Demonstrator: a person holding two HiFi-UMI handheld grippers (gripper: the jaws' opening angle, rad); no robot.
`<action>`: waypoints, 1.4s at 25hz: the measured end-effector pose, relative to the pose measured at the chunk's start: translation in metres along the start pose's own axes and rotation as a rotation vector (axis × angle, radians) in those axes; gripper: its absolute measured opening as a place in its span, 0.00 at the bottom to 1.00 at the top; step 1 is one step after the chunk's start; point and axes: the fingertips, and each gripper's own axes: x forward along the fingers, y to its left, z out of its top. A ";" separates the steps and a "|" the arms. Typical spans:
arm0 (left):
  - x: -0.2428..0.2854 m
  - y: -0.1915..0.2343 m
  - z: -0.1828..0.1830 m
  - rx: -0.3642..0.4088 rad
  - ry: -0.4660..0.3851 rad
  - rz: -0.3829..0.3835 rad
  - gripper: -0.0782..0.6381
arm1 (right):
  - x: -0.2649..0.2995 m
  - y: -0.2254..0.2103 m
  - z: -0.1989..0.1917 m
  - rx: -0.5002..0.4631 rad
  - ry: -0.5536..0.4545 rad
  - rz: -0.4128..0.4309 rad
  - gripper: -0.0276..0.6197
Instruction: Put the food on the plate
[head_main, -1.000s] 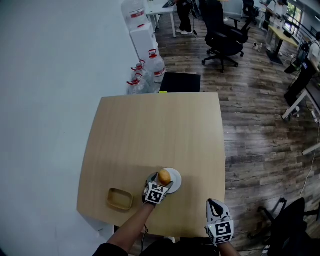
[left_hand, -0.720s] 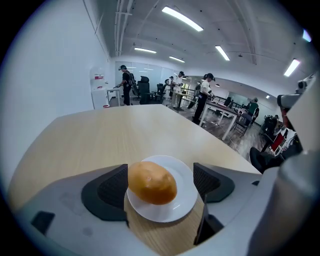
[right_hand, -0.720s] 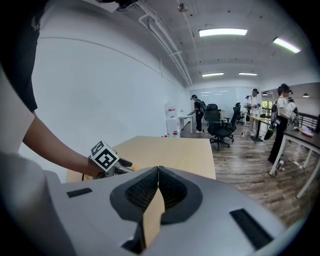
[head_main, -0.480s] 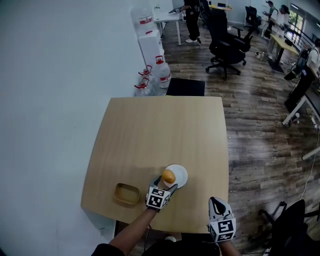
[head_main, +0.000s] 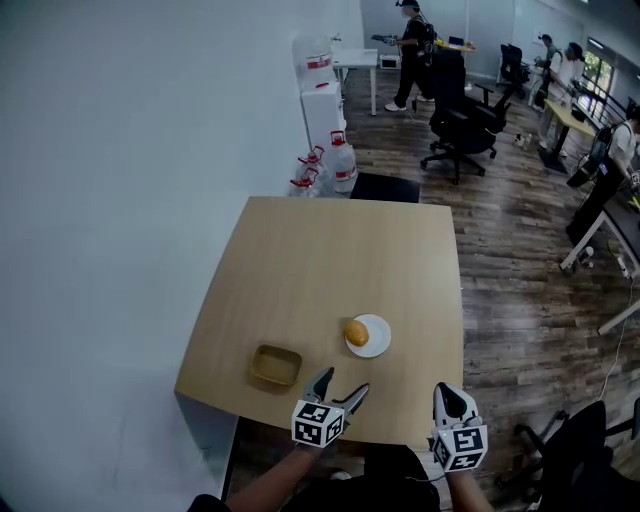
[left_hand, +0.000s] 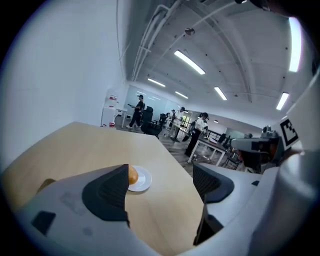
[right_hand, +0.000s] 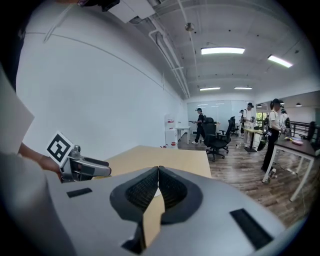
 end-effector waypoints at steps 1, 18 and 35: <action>-0.015 -0.006 0.002 -0.020 -0.024 -0.004 0.63 | -0.009 0.007 0.000 -0.005 -0.007 0.003 0.14; -0.191 -0.097 -0.002 -0.023 -0.255 -0.042 0.61 | -0.121 0.134 0.000 -0.020 -0.101 0.054 0.14; -0.208 -0.092 0.017 0.046 -0.290 0.007 0.14 | -0.128 0.150 0.028 -0.082 -0.165 0.046 0.14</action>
